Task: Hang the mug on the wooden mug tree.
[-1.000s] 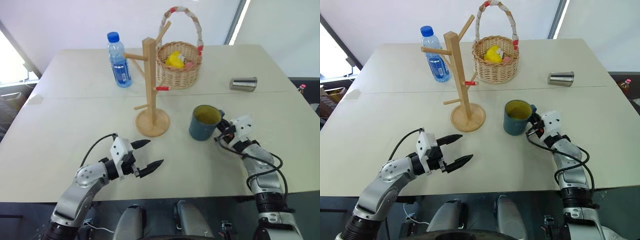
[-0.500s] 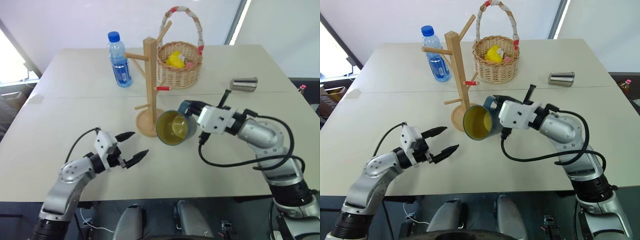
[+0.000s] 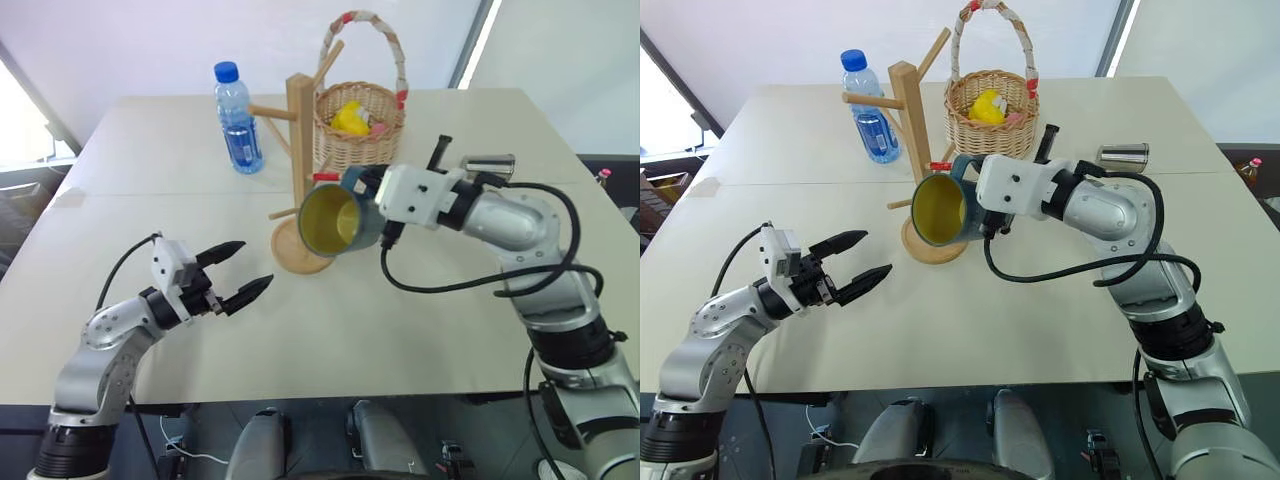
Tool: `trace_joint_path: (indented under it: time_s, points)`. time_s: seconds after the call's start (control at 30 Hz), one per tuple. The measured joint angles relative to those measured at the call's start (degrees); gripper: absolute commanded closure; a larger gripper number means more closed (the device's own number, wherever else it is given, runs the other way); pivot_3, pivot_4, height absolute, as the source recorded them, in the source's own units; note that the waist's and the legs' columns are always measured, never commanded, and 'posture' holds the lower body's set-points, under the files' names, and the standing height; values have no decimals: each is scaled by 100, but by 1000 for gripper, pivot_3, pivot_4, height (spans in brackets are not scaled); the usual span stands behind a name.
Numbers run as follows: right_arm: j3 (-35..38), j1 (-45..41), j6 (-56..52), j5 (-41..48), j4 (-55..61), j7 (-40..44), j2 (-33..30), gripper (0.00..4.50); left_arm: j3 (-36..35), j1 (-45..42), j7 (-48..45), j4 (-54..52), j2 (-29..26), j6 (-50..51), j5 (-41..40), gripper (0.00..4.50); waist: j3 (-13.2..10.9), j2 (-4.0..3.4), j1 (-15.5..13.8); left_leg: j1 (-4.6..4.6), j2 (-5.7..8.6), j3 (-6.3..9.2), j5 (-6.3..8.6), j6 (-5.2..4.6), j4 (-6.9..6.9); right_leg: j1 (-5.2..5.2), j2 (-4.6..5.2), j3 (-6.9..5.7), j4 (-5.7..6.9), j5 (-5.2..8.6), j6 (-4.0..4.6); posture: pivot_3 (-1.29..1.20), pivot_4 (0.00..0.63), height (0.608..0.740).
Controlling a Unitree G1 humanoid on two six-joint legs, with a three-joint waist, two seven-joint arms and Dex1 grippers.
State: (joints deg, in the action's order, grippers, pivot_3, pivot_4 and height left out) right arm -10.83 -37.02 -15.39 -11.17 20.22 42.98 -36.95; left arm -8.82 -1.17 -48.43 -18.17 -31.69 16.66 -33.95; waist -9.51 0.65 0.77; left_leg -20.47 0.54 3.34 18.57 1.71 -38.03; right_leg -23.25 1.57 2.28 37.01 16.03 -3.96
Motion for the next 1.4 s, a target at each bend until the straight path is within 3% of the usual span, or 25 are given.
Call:
trace_joint_path:
  time_s: [0.9,0.93,0.97,1.13,1.4]
  points:
    - [-667,-706,122,-398,-1036,-10,626,4462,-275,-1,112,-349,-24,430,-628,0,0,0,8,-2,0,-1,0,0,4,-6,0,0,1,0,1,0,150,740]
    - [-667,-708,122,-399,-1036,-13,648,3823,-276,-8,113,-349,-24,430,-635,0,0,0,8,-2,0,-1,0,1,4,-6,0,0,1,0,1,0,150,740]
    - [-667,-710,122,-398,-1036,-19,669,3483,-276,-10,114,-349,-24,430,-650,0,0,0,8,-2,0,-1,0,1,4,-6,0,0,1,0,1,0,150,740]
    - [-641,-770,156,-434,-1037,-113,669,964,-276,-12,115,-349,-24,429,-659,0,-1,-1,9,-2,0,-1,0,1,4,-7,0,0,1,0,1,0,150,740]
    - [-120,-735,284,-147,-806,37,192,964,-275,-22,116,-330,-23,418,-640,0,-1,0,-10,-6,1,-1,0,1,4,-6,1,0,-3,0,1,0,150,740]
